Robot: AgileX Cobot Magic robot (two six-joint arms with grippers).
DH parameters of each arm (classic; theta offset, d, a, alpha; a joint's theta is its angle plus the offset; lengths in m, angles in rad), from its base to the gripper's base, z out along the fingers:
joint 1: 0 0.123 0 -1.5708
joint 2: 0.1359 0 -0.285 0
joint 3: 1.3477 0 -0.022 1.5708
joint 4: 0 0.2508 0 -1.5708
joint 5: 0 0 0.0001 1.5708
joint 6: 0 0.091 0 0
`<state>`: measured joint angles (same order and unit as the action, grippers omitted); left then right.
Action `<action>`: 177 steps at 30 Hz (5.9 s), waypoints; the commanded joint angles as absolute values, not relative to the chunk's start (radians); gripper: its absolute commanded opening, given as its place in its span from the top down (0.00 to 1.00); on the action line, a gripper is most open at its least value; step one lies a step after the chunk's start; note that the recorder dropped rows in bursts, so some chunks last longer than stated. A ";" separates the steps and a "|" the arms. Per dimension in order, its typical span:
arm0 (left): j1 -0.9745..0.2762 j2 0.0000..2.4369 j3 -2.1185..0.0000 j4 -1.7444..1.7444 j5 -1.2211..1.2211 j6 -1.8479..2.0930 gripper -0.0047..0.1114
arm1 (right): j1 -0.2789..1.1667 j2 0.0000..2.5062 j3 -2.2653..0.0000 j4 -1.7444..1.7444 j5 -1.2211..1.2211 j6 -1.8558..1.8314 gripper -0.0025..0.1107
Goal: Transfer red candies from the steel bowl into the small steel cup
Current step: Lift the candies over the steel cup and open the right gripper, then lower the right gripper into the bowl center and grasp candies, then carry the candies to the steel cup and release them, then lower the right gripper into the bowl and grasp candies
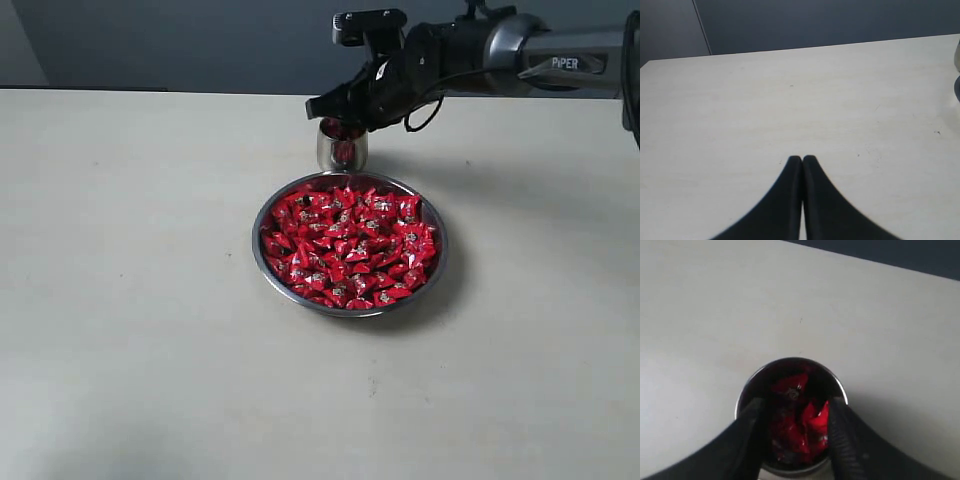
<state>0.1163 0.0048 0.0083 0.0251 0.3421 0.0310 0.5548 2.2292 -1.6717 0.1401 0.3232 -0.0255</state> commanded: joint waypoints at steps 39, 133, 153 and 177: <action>0.108 0.000 0.000 0.027 0.337 0.029 0.96 | 0.600 2.102 -1.432 0.101 0.665 -0.228 0.75; 0.108 0.000 0.000 0.027 0.337 0.029 0.96 | 0.619 2.093 -1.659 0.165 0.624 -0.189 0.58; 0.108 0.000 0.000 0.027 0.337 0.029 0.96 | 0.659 2.223 -1.659 0.182 0.830 -0.213 0.58; 0.108 0.000 0.000 0.027 0.337 0.029 0.96 | 0.659 2.108 -1.659 0.161 0.873 -0.209 0.96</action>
